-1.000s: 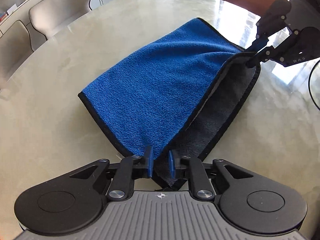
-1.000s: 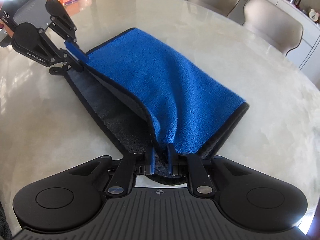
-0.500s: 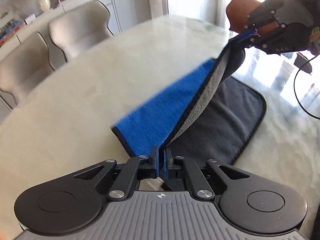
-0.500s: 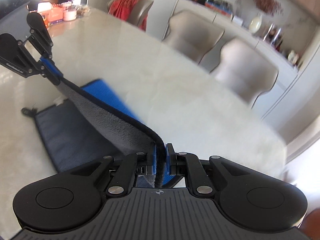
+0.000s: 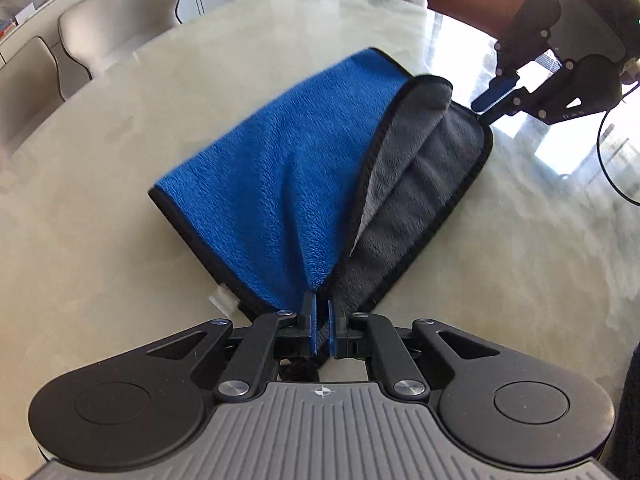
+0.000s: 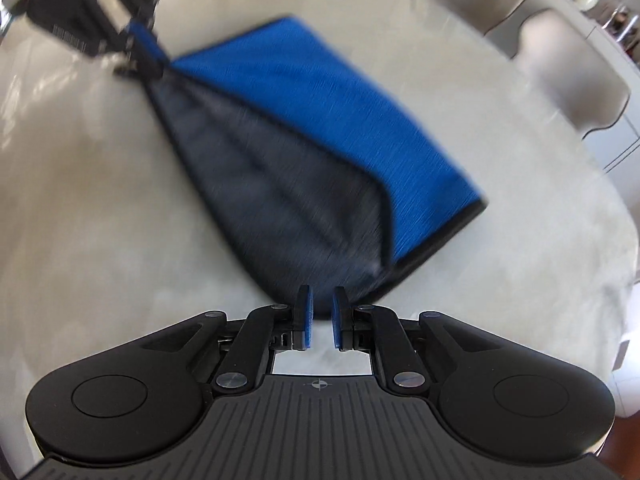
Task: Fold towel
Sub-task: 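Lift the folded towel with both grippers and fold it in half again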
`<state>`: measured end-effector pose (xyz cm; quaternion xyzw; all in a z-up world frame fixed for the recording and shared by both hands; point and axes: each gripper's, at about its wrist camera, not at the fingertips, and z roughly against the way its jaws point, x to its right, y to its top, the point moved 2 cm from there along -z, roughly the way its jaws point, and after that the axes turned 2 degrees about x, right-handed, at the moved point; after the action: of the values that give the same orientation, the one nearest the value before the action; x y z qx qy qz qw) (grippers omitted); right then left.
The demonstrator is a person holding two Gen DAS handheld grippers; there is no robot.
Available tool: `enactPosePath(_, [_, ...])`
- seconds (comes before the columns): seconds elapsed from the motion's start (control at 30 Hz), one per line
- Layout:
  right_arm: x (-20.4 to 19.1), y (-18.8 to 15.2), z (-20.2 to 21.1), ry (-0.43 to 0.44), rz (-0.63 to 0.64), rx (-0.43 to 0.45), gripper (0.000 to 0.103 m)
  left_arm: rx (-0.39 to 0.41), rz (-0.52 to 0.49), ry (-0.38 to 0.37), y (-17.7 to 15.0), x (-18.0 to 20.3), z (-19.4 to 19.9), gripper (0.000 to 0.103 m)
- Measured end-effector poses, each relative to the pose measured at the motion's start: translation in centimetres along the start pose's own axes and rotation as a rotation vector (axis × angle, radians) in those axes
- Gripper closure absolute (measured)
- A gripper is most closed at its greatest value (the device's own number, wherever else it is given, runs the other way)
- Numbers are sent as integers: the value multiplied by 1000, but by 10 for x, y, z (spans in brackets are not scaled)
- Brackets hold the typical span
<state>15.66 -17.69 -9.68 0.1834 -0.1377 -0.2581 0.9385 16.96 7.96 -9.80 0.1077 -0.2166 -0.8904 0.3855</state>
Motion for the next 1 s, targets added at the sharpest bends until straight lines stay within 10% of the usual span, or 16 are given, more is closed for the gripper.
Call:
enactPosePath(0.27, [31, 12, 19, -17, -186, 135, 84, -60, -33, 22, -5, -11, 4, 93])
enactPosePath(0.33, [44, 21, 23, -33, -236, 183, 67, -43, -24, 23, -4, -15, 9, 92])
enactPosePath(0.47, [59, 35, 10, -5, -281, 208, 65, 42, 58, 29, 10, -29, 16, 90])
enactPosePath(0.63, [63, 40, -9, 65, -303, 178, 67, 101, 139, -6, 28, -35, 2, 82])
enactPosePath(0.73, [55, 33, -10, 141, -267, 119, 91, 68, 132, -52, 30, -30, -11, 82])
enactPosePath(1.0, [26, -3, 5, 172, -108, -22, 91, -42, 65, -98, 14, -14, -22, 78])
